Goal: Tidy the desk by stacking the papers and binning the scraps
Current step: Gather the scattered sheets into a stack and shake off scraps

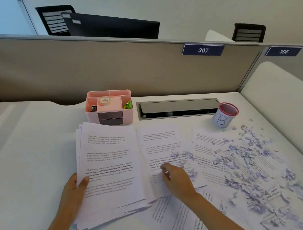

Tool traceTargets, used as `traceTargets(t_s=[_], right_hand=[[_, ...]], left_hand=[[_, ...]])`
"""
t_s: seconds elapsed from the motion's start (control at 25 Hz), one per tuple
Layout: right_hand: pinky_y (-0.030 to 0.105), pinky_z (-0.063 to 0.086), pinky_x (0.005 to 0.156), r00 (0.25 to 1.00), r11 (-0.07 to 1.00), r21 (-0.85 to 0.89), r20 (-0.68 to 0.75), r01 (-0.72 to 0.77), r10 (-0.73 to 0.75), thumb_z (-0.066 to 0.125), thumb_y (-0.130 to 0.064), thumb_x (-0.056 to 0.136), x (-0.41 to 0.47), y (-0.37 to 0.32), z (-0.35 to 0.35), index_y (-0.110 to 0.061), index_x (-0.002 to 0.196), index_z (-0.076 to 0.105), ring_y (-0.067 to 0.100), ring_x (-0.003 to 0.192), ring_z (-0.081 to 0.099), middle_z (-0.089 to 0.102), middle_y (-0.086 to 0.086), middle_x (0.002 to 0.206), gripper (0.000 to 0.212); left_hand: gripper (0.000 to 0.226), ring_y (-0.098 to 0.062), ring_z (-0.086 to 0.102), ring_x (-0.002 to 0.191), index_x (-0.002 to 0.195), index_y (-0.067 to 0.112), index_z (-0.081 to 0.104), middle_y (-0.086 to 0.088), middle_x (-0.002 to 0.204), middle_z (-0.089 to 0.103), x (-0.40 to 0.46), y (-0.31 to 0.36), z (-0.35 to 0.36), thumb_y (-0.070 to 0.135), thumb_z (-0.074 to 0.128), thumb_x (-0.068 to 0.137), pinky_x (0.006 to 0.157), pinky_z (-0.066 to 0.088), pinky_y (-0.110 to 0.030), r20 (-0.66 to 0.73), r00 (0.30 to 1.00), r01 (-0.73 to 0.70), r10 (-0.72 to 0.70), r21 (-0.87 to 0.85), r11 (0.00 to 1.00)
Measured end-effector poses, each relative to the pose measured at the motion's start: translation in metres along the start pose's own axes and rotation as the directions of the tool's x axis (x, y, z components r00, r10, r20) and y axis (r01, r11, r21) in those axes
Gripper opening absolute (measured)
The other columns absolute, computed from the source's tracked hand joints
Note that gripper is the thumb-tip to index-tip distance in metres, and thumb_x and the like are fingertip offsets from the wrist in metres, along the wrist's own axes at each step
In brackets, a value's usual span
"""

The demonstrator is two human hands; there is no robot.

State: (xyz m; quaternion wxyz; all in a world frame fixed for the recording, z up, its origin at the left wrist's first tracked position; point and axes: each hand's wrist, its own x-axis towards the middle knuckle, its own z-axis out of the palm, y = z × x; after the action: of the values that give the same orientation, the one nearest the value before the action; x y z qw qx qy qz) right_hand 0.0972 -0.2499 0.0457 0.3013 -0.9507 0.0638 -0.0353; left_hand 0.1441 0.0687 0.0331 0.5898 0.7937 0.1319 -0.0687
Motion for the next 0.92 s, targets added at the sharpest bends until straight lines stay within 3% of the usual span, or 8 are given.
traceTargets(t_s=[0.08,0.2,0.28,0.36,0.48,0.6,0.76,0.92], right_hand=[[0.023,0.05,0.079,0.998,0.996,0.07,-0.029,-0.056,0.059,0.052,-0.012,0.094,0.009,0.076,-0.047,-0.011,0.113,0.063,0.016,0.092,0.062,0.067,0.003,0.105,0.022],[0.034,0.045,0.084,0.931,0.939,0.082,-0.129,-0.333,0.342,0.057,-0.013,0.09,0.037,0.109,-0.072,-0.005,0.119,0.056,0.031,0.108,0.055,0.056,0.014,0.118,0.03],[0.035,0.044,0.083,0.862,0.862,-0.018,-0.049,-0.506,0.505,0.066,-0.03,0.084,0.043,0.123,-0.084,-0.005,0.121,0.051,0.035,0.112,0.052,0.051,0.016,0.121,0.047],[0.033,0.044,0.076,0.806,0.806,-0.137,0.07,-0.576,0.588,0.073,-0.043,0.075,0.048,0.134,-0.091,-0.006,0.113,0.05,0.033,0.107,0.055,0.055,0.013,0.111,0.058],[0.025,0.037,0.056,0.817,0.82,-0.151,0.097,-0.552,0.568,0.077,-0.037,0.072,0.047,0.14,-0.086,-0.011,0.085,0.05,0.021,0.074,0.056,0.055,0.003,0.074,0.04],[0.023,0.027,0.048,0.825,0.833,-0.092,0.115,-0.546,0.553,0.079,-0.027,0.071,0.051,0.14,-0.086,-0.016,0.06,0.042,0.013,0.05,0.04,0.04,-0.002,0.053,0.041],[0.025,0.02,0.048,0.888,0.893,-0.04,0.094,-0.447,0.449,0.074,-0.017,0.076,0.052,0.138,-0.098,-0.017,0.057,0.033,0.013,0.05,0.031,0.032,-0.003,0.054,0.046],[0.021,0.033,0.05,0.927,0.927,0.023,0.002,-0.375,0.375,0.073,-0.016,0.079,0.051,0.136,-0.134,-0.011,0.076,0.06,0.019,0.066,0.053,0.059,0.002,0.072,0.014]], left_hand=[[0.015,-0.022,0.069,0.08,0.11,0.022,0.057,0.002,0.097,0.07,-0.034,-0.01,0.067,0.025,0.053,0.097,0.058,0.052,-0.03,-0.084,0.996,0.014,-0.013,0.015,1.0],[0.013,-0.022,0.069,0.08,0.109,0.022,0.058,0.002,0.096,0.071,-0.036,-0.011,0.067,0.024,0.053,0.096,0.059,0.052,-0.031,-0.077,0.997,0.004,-0.005,-0.003,1.0],[0.013,-0.023,0.069,0.08,0.108,0.021,0.058,0.001,0.096,0.071,-0.025,-0.009,0.064,0.024,0.054,0.096,0.061,0.052,-0.033,-0.091,0.996,0.014,-0.014,0.002,1.0],[0.013,-0.022,0.069,0.081,0.108,0.02,0.058,0.001,0.096,0.071,-0.023,-0.008,0.066,0.024,0.054,0.096,0.062,0.052,-0.033,-0.072,0.997,0.005,-0.004,0.019,1.0],[0.014,-0.021,0.068,0.083,0.108,0.019,0.059,0.001,0.098,0.07,-0.02,-0.009,0.067,0.023,0.054,0.096,0.062,0.05,-0.032,-0.063,0.998,-0.006,0.008,0.02,1.0],[0.013,-0.021,0.068,0.083,0.107,0.02,0.059,0.0,0.098,0.071,-0.019,-0.012,0.066,0.023,0.054,0.096,0.065,0.052,-0.034,-0.064,0.998,0.0,0.001,0.026,1.0],[0.007,-0.021,0.071,0.081,0.101,0.025,0.061,0.003,0.097,0.072,-0.023,-0.02,0.057,0.025,0.056,0.095,0.064,0.054,-0.034,-0.065,0.998,0.019,-0.022,-0.04,0.999],[0.009,-0.026,0.072,0.082,0.101,0.028,0.063,0.001,0.097,0.074,-0.028,-0.03,0.043,0.029,0.059,0.093,0.065,0.058,-0.039,-0.096,0.991,0.076,-0.091,-0.146,0.986]])
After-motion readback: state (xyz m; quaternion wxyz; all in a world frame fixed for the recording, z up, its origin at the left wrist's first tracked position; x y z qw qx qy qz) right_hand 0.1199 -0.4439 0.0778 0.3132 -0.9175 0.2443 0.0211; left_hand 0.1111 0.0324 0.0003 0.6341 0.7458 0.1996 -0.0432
